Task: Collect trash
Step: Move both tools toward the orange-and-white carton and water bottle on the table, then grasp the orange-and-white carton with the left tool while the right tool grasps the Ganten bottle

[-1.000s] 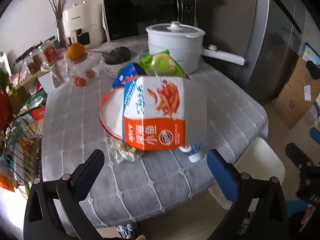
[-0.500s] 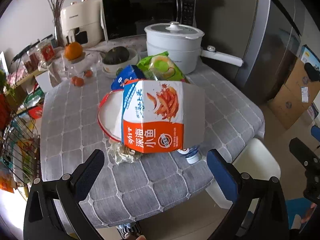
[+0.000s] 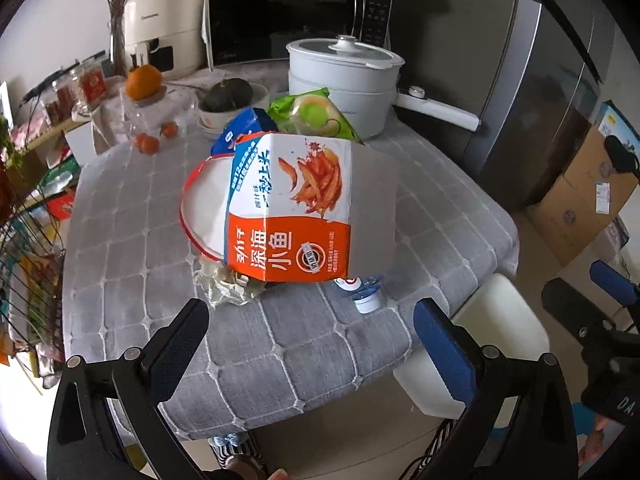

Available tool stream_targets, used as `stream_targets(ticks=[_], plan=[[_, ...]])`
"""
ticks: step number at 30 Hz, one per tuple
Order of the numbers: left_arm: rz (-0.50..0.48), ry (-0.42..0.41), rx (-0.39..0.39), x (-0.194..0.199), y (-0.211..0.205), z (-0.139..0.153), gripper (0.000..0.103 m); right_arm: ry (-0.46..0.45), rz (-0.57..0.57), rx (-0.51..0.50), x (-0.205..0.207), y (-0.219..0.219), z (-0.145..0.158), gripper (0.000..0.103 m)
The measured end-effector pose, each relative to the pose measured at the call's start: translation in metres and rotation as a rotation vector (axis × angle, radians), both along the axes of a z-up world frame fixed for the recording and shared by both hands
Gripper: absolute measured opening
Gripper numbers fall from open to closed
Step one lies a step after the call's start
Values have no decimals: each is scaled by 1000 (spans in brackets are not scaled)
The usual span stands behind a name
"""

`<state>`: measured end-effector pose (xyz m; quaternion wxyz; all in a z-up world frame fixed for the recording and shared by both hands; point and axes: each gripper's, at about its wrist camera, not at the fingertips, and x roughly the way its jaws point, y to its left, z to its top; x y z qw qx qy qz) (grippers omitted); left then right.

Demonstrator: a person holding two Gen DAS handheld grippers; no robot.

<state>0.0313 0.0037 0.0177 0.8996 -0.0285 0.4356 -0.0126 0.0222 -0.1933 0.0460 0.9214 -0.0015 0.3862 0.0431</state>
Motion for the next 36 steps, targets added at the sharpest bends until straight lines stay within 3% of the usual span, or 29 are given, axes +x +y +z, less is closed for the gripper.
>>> stream_targets(ticks=[9, 16, 22, 26, 31, 33, 36], plan=[[13, -25, -22, -16, 12, 2, 103, 10, -11, -3, -17, -2, -1, 103], [50, -78, 34, -34, 26, 5, 103, 30, -28, -44, -34, 1, -1, 103], [49, -81, 17, -54, 43, 18, 103, 62, -36, -11, -56, 6, 12, 103], [11, -44, 35, -53, 44, 19, 103, 80, 0, -40, -66, 13, 25, 103], [-65, -43, 68, -37, 42, -5, 103, 9, 20, -50, -60, 8, 26, 103], [-143, -56, 33, -29, 41, -23, 103, 58, -8, -44, -45, 2, 11, 103], [-134, -28, 60, -9, 38, -45, 103, 118, 5, -11, -24, -1, -7, 103]])
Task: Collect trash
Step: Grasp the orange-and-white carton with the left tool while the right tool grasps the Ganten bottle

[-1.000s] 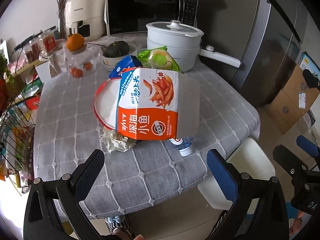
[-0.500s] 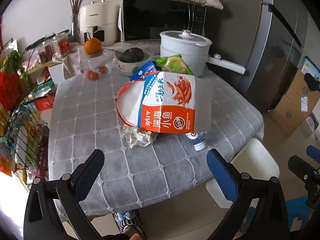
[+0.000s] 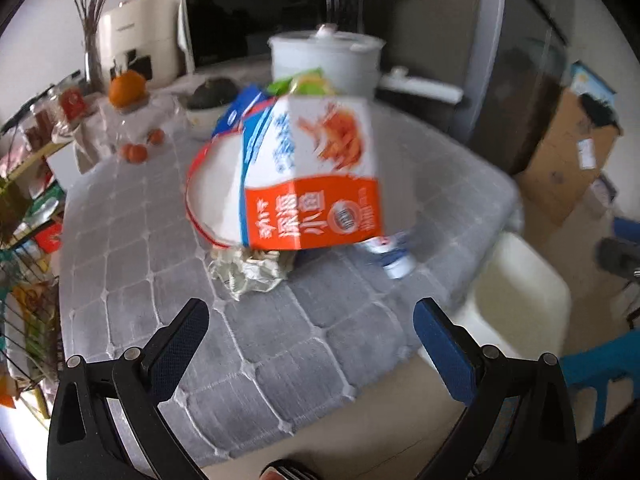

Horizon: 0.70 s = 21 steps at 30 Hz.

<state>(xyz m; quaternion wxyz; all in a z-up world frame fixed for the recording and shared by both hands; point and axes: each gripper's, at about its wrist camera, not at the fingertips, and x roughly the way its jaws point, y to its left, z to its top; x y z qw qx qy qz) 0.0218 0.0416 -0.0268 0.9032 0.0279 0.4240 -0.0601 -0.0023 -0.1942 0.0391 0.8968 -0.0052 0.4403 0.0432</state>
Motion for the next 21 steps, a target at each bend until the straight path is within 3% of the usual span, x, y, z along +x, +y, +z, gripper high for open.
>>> stream_targets(ticks=[6, 11, 15, 21], plan=[[10, -65, 191, 41, -22, -30, 103, -24, 58, -22, 18, 8, -15, 103], [13, -150, 367, 59, -30, -48, 102, 43, 45, 1, 34, 3, -37, 103], [-28, -199, 525, 67, -40, -65, 101, 44, 36, 28, 35, -2, -38, 103], [-59, -281, 581, 61, -45, -60, 83, 50, 23, 39, 31, -7, -40, 103]])
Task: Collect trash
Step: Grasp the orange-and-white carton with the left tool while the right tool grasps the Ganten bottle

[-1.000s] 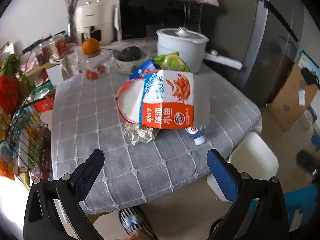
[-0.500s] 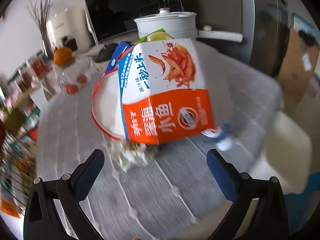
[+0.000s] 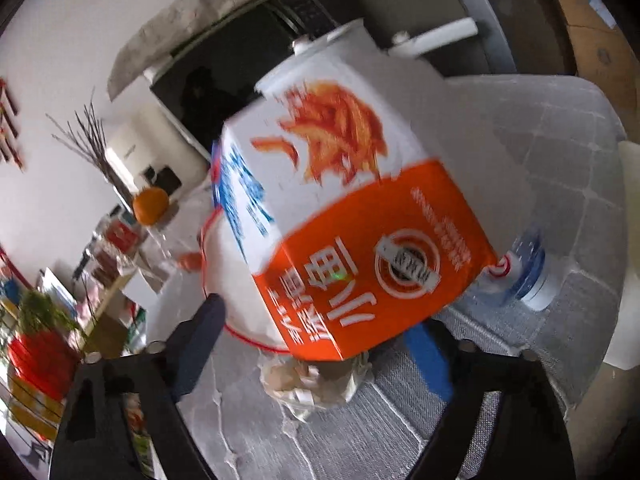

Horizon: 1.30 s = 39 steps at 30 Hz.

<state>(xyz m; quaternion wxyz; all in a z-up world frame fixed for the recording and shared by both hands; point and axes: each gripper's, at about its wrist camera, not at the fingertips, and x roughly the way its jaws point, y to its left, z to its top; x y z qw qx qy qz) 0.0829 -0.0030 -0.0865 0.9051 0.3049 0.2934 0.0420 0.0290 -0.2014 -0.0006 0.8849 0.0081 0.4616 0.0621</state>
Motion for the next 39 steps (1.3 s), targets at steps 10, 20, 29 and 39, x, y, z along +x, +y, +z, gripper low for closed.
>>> stream_targets(ticks=[10, 20, 29, 39], plan=[[-22, -18, -77, 2, 3, 32, 17, 6, -42, 60, 4, -13, -4, 103], [81, 17, -651, 2, 74, 85, 0, 36, -34, 129, 19, -12, -19, 98], [62, 73, -1009, -19, 118, 99, 0, 65, 55, 212, 57, 25, -50, 83], [137, 120, -1079, -26, 156, 85, 0, 45, 136, 199, 101, 82, -71, 82]])
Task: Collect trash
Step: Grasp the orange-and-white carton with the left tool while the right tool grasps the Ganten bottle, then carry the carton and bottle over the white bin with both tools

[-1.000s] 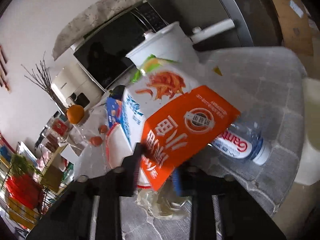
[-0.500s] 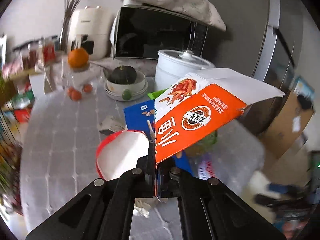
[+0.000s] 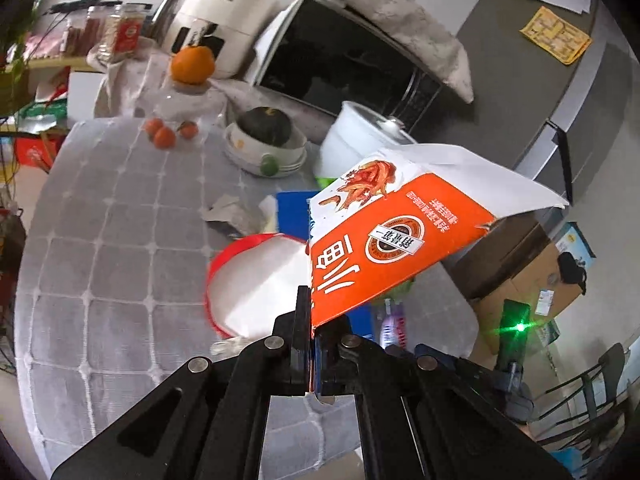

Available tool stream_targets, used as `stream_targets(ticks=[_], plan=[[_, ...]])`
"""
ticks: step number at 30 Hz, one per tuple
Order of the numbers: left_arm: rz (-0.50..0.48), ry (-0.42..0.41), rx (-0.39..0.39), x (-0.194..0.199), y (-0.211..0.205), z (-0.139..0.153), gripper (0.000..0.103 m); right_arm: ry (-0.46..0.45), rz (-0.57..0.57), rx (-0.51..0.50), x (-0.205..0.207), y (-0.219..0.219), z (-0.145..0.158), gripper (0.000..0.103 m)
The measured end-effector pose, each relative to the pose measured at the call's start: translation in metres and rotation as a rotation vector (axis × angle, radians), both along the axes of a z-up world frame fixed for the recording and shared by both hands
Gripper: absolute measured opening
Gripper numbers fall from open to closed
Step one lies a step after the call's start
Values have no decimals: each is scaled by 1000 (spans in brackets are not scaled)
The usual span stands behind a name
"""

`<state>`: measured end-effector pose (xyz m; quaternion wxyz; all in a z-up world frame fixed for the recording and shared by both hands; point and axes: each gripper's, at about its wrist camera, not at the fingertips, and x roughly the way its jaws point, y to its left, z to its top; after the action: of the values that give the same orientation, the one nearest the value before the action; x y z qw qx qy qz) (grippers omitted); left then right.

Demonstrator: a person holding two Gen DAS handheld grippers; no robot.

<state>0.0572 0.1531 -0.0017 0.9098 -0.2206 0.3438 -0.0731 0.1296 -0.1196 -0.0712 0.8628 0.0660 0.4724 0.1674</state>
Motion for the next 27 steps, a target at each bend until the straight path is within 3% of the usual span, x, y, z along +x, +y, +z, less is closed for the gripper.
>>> stream_targets(ticks=[4, 7, 10, 17, 27], plan=[[12, 18, 15, 0, 10, -6, 0, 49, -22, 24, 16, 7, -16, 81], [18, 32, 14, 1, 15, -10, 0, 74, -30, 48, 23, 6, -24, 72], [17, 38, 1, 3, 17, -12, 0, 87, -19, 64, 24, 4, -25, 70], [-8, 25, -10, 4, 9, -8, 0, -22, 5, 79, 4, -13, 14, 68], [-108, -14, -6, 0, -35, 7, 0, -145, -74, 149, -33, -71, 65, 67]])
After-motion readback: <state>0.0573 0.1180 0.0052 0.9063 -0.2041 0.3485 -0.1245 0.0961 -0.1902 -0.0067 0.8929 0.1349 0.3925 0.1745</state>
